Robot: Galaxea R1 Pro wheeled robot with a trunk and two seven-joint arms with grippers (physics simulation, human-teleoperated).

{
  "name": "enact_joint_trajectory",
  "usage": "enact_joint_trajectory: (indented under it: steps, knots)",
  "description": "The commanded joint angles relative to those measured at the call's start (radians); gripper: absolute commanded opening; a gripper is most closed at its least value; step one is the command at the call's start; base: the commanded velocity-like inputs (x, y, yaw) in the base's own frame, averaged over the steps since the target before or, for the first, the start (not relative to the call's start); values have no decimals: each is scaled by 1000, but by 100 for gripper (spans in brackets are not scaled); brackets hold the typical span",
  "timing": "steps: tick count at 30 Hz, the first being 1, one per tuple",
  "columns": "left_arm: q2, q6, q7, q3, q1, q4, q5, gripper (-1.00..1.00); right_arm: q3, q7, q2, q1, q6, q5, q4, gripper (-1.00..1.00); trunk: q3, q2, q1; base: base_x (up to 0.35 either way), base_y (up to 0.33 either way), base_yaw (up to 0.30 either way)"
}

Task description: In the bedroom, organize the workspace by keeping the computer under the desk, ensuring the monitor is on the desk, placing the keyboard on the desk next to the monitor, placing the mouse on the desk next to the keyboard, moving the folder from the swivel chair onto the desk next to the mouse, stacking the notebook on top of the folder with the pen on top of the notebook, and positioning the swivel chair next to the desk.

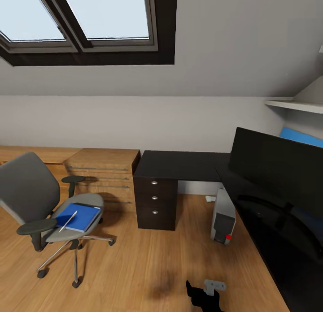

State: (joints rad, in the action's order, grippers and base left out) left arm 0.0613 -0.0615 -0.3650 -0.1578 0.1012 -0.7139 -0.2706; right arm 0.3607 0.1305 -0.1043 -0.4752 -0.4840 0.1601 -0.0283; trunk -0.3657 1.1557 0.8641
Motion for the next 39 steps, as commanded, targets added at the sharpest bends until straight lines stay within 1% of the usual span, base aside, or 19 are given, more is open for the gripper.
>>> enact_joint_trajectory:
  steps: [1, 2, 3, 4, 6, 7, 8, 9, 11, 12, 13, 14, 15, 16, 18, 20, 28, 34, 39]
  knots:
    - [-2, -5, -6, -5, -2, 0, -11, 100, 9, 3, 0, 0, -9, 8, 0, 100, 2, -7, -4, 0, 0, 0]
    - [-8, -5, -6, -3, -13, 1, -13, 100, 9, 3, 0, 1, -33, 8, 0, 100, 5, -14, -8, 0, 0, 0]
    - [-13, 41, -5, 0, -147, -9, -90, 100, 14, -3, 0, -3, -59, -3, -54, 100, 9, -21, -12, 0, 0, 0]
    - [-13, 60, -6, 0, -159, -13, -96, 100, 14, -5, 0, -4, -44, -3, -74, 100, 12, -28, -15, 0, 0, 0]
    - [-13, 133, -8, 0, -193, -35, -108, 100, 17, -17, -2, -5, 32, -4, -159, 100, 18, -42, -23, 0, 0, 0]
    - [-9, 301, -12, 2, -258, -200, -121, 100, 17, -100, -9, -8, 472, -5, -458, 100, 21, -49, -27, 0, 0, 0]
    - [-8, 319, -12, 2, -265, -234, -122, 100, 17, -115, -10, -11, 538, -6, -491, 100, 24, -56, -31, 0, 0, 0]
    - [-6, 362, -13, 3, -277, -305, -123, 100, 17, -141, -11, -25, 658, -6, -545, 100, 27, -63, -35, 0, 0, 0]
    - [-2, 410, -13, 4, -287, -373, -124, 100, 19, -165, -10, -51, 748, -7, -583, 100, 34, -77, -42, 0, 0, 0]
    - [6, 456, -14, 5, -293, -428, -127, 100, 25, -181, -8, -85, 810, -20, -608, 100, 37, -84, -46, 0, 0, 0]
    - [12, 475, -14, 7, -295, -448, -130, 100, 30, -186, -6, -101, 834, -33, -619, 100, 37, -84, -46, 0, 0, 0]
    - [24, 502, -15, 9, -298, -476, -136, 100, 43, -194, -4, -125, 872, -70, -633, 100, 37, -84, -46, 0, 0, 0]
    - [29, 512, -15, 9, -299, -485, -139, 100, 47, -196, -4, -134, 884, -91, -639, 100, 37, -84, -46, 0, 0, 0]
    - [38, 525, -15, 9, -301, -492, -144, 100, 54, -199, -3, -146, 900, -130, -646, 100, 37, -84, -46, 0, 0, 0]
    - [47, 535, -15, 6, -302, -478, -146, 100, 61, -201, -1, -156, 901, -170, -649, 100, 37, -84, -46, 0, 0, 0]
    - [49, 536, -15, 6, -303, -462, -146, 100, 66, -203, -2, -162, 872, -196, -652, 100, 37, -84, -46, 0, 0, 0]
    - [37, 535, -11, 46, -304, -455, -148, 100, 70, -206, 6, -164, 836, -210, -657, 100, 37, -84, -46, 0, 0, -23]
    - [38, 535, -11, 50, -304, -453, -148, 100, 69, -204, 24, -156, 833, -208, -658, 100, 39, -84, -46, 0, 0, -216]
    - [38, 534, -11, 50, -304, -453, -148, 100, 67, -199, 40, -145, 832, -188, -660, 100, 40, -84, -46, 0, 0, -251]
